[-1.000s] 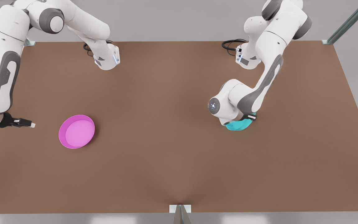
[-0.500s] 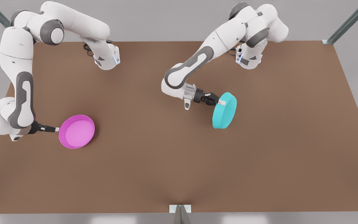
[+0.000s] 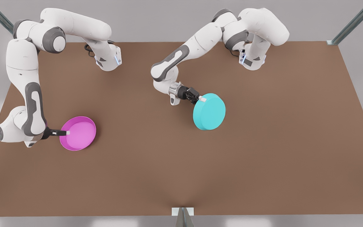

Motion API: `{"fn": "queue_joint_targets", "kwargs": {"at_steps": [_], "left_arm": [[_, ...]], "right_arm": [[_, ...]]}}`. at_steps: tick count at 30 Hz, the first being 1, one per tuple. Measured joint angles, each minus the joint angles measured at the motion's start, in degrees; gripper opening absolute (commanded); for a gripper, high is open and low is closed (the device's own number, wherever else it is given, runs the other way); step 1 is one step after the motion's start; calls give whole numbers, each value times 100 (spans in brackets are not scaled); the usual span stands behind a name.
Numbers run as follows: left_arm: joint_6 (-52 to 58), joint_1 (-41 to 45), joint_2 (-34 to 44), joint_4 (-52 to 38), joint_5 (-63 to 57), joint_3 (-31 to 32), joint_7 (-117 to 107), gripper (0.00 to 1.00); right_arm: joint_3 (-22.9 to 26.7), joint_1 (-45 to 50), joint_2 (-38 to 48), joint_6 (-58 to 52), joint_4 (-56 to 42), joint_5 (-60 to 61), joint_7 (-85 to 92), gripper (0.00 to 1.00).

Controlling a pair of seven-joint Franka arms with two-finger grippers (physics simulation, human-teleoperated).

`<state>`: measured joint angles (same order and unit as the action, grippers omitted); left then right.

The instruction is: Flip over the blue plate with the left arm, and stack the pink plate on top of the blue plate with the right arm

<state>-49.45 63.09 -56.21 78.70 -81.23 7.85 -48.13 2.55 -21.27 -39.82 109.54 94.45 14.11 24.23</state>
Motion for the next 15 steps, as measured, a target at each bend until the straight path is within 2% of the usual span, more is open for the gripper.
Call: {"fn": "queue_joint_targets", "kwargs": {"at_steps": [10,11,12,15], "left_arm": [[-79,450,-654,-566,-269,-123,-9,21],[-140,450,-683,-573,-277,-123,-4,21],[-157,450,-703,-575,-283,-123,-1,21],[-166,467,-829,-680,-293,-123,-9,21]], "right_arm": [[0,0,-35,287,47,7,258,100],[0,-8,-28,274,47,12,243,84],[0,-9,-19,212,39,13,201,59],[-9,-37,25,190,11,5,236,57]]}}
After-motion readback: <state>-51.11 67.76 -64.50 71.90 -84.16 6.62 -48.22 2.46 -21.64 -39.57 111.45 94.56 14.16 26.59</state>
